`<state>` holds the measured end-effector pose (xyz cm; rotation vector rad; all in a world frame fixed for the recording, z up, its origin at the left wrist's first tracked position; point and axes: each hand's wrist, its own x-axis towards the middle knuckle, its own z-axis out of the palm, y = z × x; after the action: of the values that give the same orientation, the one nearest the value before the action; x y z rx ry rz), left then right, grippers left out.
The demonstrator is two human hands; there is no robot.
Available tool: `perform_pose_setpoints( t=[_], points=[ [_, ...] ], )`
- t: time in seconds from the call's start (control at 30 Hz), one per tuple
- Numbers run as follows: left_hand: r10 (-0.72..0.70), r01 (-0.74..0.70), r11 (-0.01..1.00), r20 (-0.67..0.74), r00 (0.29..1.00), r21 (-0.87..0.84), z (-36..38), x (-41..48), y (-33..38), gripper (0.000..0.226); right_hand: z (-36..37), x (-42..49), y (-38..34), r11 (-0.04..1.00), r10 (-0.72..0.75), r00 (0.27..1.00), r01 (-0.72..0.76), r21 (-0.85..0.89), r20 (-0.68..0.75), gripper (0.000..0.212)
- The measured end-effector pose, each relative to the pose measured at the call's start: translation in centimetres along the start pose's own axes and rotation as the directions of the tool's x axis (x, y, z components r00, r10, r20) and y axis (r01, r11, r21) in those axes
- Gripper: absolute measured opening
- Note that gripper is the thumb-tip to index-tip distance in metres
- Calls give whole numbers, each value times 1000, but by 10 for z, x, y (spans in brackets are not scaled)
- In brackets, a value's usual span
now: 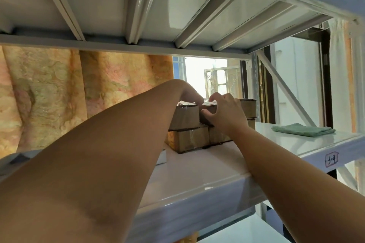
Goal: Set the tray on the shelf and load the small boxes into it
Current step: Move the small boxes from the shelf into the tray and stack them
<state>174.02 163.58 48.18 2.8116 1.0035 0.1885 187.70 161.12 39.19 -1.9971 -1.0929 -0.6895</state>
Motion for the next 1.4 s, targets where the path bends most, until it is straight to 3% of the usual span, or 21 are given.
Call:
perform_pose_setpoints(
  t=[0.13, 0.23, 0.4, 0.6, 0.9, 1.03, 1.1, 1.23, 1.4],
  points=[
    [-19, 11, 998, -123, 992, -68, -10, 2, -6, 18, -6, 7, -10, 987, -41, 998, 47, -153, 46, 50],
    [-63, 46, 996, -260, 963, -71, -18, 6, -19, 23, -9, 21, -22, 949, -88, 993, 106, -298, 74, 51],
    [-89, 94, 996, -346, 934, -2, -24, 6, -35, 25, -7, 55, -33, 980, 90, 946, -29, -196, 311, 71],
    [-88, 108, 993, -354, 931, 38, -22, 2, -55, 20, -1, 75, -55, 968, 168, 880, -62, -243, 444, 58],
    [-126, 120, 992, -320, 939, -38, -20, -3, -87, 21, -2, 71, -59, 962, 255, 843, -169, -216, 474, 42],
    [-171, 147, 984, -302, 938, -100, -18, -9, -102, 24, 2, 68, -67, 954, 263, 893, -183, -238, 365, 56],
    [-186, 153, 979, -294, 938, -132, -18, -14, -110, 24, 6, 68, -76, 960, 224, 932, -162, -228, 284, 63],
    [-219, 172, 969, -298, 929, -177, -22, -29, -126, 26, 8, 65, -111, 990, 118, 971, -99, -101, 209, 58],
    [-302, 242, 944, -292, 907, -227, -29, -52, -154, 33, 3, 39, -172, 994, -18, 944, -18, 106, 330, 43]
  ],
)
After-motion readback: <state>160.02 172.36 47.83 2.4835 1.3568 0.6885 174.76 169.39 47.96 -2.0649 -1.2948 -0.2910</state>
